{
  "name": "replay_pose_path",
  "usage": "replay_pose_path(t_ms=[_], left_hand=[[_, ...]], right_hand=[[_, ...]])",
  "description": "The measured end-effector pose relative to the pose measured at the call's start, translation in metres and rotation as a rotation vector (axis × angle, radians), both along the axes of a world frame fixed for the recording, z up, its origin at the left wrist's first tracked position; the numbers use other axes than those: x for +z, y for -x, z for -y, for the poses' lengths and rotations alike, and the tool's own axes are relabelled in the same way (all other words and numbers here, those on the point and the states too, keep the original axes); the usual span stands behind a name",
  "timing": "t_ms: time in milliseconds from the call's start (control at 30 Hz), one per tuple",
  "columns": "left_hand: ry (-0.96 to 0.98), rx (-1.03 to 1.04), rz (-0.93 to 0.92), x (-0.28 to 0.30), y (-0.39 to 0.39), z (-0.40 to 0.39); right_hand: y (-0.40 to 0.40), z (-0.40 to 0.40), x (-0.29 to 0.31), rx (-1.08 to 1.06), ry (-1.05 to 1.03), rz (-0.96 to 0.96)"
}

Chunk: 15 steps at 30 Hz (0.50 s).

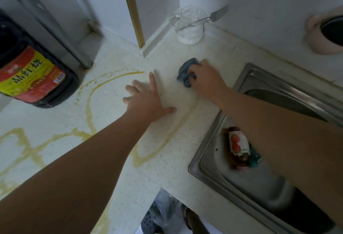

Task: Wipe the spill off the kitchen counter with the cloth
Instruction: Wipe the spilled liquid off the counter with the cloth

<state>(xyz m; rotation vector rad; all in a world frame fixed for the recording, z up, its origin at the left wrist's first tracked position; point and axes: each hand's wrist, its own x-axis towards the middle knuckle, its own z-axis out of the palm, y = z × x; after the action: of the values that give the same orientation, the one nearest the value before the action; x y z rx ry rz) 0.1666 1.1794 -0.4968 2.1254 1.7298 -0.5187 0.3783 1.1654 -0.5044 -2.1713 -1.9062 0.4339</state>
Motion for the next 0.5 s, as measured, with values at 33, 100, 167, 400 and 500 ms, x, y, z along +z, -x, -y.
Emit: replay_pose_path(t_ms=[33,100,167,400,500], left_hand=[[-0.001,-0.001,0.006,-0.001,0.001,0.000],[-0.006,0.000,0.018,-0.001,0.002,0.001],[0.000,0.014,0.034,0.001,0.000,0.002],[-0.005,0.026,0.063,0.000,0.000,-0.002],[-0.017,0.010,0.060,-0.001,0.003,0.001]], right_hand=[[-0.015,-0.007,0.003,-0.152,-0.028,0.016],[-0.026,-0.006,0.004,-0.261,-0.062,0.054],[0.000,0.017,0.008,-0.017,-0.081,0.031],[-0.024,0.020,0.000,-0.235,-0.070,0.043],[-0.023,0.026,-0.004,-0.362,-0.049,0.034]])
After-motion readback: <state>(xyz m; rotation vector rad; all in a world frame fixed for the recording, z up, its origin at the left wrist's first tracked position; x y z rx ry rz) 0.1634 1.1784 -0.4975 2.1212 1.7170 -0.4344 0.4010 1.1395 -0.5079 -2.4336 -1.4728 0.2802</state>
